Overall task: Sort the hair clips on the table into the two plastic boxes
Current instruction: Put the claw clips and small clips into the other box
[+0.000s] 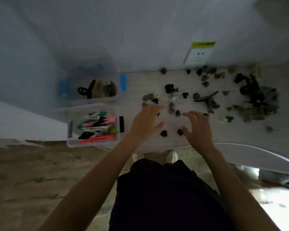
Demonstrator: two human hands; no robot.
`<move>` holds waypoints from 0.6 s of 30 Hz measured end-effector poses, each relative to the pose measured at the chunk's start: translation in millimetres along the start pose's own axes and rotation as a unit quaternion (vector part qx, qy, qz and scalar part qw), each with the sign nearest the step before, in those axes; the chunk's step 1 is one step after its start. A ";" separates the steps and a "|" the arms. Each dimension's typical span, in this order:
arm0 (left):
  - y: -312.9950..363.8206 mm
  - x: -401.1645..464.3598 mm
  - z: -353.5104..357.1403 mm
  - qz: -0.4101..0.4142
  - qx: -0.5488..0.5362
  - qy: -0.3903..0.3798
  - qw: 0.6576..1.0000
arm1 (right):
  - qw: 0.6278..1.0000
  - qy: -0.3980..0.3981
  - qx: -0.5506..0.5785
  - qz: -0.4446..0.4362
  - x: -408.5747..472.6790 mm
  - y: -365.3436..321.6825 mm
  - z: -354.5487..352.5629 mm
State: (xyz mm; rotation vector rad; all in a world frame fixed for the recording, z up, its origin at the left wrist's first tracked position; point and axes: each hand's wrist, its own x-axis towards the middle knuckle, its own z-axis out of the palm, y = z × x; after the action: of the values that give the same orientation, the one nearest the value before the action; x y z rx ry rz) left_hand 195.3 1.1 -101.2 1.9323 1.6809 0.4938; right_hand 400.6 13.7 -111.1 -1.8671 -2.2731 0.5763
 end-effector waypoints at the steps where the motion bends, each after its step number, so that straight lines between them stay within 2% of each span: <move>1: 7.5 5.2 11.5 0.000 0.006 -0.034 0.999 | 0.998 -0.035 -0.024 0.035 -6.7 17.4 -4.1; 4: 31.9 26.3 42.5 -0.004 0.039 -0.075 0.996 | 0.990 -0.092 -0.031 0.106 -24.8 57.9 -11.2; 10: 54.2 39.5 82.8 -0.015 0.138 -0.076 0.987 | 0.980 -0.105 0.118 0.117 -12.5 79.8 -6.4; 15: 50.6 8.8 85.8 -0.159 0.153 0.012 0.975 | 0.990 -0.055 0.106 0.073 5.8 98.6 -12.2; 18: 43.4 -8.0 85.6 -0.252 0.124 0.027 0.959 | 0.995 0.012 0.063 0.078 4.8 122.0 -24.7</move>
State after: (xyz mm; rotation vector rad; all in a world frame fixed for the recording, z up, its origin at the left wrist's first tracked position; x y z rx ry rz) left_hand 278.8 -23.4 -142.5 1.5633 2.2614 0.1426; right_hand 519.5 42.1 -135.4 -1.9886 -2.0381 0.6959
